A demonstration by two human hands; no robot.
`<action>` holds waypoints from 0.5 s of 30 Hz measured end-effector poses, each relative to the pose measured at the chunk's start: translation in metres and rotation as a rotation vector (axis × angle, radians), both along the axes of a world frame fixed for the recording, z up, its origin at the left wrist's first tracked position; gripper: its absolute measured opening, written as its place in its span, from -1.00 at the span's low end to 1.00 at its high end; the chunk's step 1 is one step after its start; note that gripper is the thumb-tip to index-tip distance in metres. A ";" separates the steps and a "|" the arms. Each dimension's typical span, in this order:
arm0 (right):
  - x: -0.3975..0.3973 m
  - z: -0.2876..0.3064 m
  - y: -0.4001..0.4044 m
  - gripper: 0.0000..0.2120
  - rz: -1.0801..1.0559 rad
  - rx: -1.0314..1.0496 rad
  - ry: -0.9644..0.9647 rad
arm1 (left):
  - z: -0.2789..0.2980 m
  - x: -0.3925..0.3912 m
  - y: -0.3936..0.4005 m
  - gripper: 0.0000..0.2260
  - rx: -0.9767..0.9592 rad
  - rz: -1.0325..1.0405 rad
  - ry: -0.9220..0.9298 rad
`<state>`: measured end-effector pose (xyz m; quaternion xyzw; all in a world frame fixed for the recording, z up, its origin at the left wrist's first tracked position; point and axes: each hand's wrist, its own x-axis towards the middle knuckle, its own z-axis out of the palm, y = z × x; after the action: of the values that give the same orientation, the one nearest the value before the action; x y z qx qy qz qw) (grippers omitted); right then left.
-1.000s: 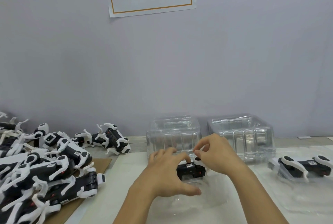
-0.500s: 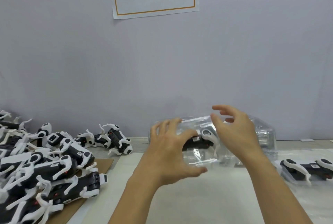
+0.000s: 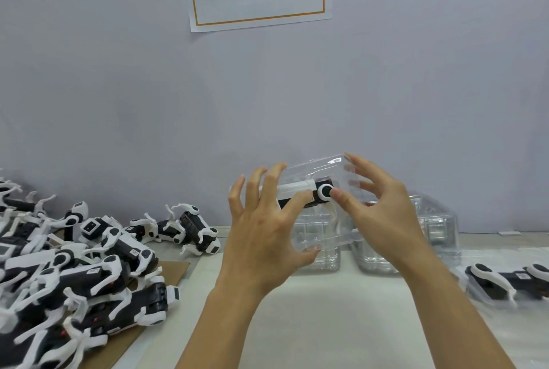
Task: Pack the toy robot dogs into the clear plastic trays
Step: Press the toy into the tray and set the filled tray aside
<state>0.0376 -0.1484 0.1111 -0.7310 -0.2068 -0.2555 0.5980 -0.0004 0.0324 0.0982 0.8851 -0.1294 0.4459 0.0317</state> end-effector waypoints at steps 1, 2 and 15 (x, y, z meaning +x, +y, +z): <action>0.000 0.000 0.000 -0.51 0.002 0.007 -0.001 | -0.001 0.000 0.000 -0.36 -0.010 -0.008 0.007; 0.000 0.000 0.001 -0.54 0.005 0.020 -0.005 | -0.001 0.000 0.000 -0.36 -0.025 -0.024 0.012; -0.011 0.013 0.008 -0.67 0.029 0.308 0.002 | 0.005 -0.006 0.022 -0.46 -1.548 -0.759 0.428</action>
<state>0.0261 -0.1400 0.1242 -0.6278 -0.1749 -0.2747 0.7070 -0.0064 0.0546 0.1031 0.5773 -0.0676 0.1927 0.7906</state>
